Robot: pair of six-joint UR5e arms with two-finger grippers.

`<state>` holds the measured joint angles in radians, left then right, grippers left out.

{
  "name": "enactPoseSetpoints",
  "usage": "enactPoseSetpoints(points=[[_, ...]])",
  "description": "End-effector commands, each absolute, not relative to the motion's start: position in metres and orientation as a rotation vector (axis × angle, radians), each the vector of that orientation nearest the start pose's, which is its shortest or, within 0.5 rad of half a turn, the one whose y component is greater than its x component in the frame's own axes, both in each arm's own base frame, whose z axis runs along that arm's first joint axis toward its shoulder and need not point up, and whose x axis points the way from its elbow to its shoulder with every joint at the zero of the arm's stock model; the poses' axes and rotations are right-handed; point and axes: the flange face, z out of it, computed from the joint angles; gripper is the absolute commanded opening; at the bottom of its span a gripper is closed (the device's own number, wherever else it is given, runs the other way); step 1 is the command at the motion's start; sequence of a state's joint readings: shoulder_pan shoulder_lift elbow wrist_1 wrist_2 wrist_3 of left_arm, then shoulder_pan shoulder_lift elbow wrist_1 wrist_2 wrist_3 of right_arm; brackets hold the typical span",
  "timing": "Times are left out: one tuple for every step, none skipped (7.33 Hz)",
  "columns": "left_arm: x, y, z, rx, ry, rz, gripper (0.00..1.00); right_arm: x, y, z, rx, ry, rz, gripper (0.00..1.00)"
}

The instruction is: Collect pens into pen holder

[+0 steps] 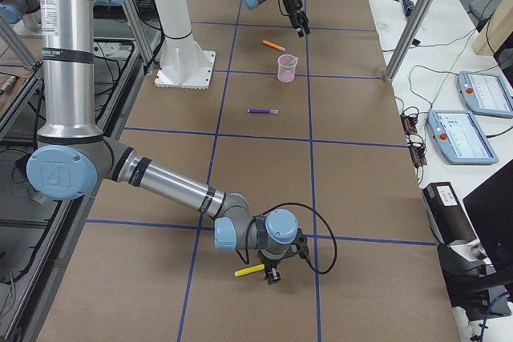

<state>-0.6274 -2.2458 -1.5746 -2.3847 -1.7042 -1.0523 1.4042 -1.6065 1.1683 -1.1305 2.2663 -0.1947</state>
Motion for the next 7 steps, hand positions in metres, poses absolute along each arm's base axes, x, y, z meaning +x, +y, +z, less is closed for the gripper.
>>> enactPoseSetpoints(points=[[0.4778, -0.4947, 0.1566, 0.716, 1.310, 0.010, 0.99, -0.0062, -0.4465, 0.8316, 0.007, -0.699, -0.350, 0.61], [0.4779, -0.4948, 0.1568, 0.716, 1.309, 0.012, 0.99, -0.0069, -0.4457, 0.8329, 0.004, -0.700, -0.350, 0.58], [0.4779, -0.4948, 0.1568, 0.715, 1.309, 0.010, 0.99, -0.0079, -0.4473, 0.8323, 0.004, -0.700, -0.351, 0.56], [0.4779, -0.4948, 0.1568, 0.715, 1.309, 0.010, 0.99, -0.0092, -0.4473, 0.8323, 0.003, -0.700, -0.353, 0.45], [0.4779, -0.4948, 0.1568, 0.716, 1.309, 0.012, 0.99, -0.0099, -0.4473, 0.8323, 0.003, -0.700, -0.356, 0.31], [0.4783, -0.4951, 0.1584, 0.714, 1.306, 0.011, 0.99, -0.0099, -0.4473, 0.8323, 0.005, -0.700, -0.362, 0.12], [0.4780, -0.4947, 0.1640, 0.709, 1.301, 0.012, 0.99, -0.0099, -0.4479, 0.8314, 0.011, -0.699, -0.367, 0.00]])
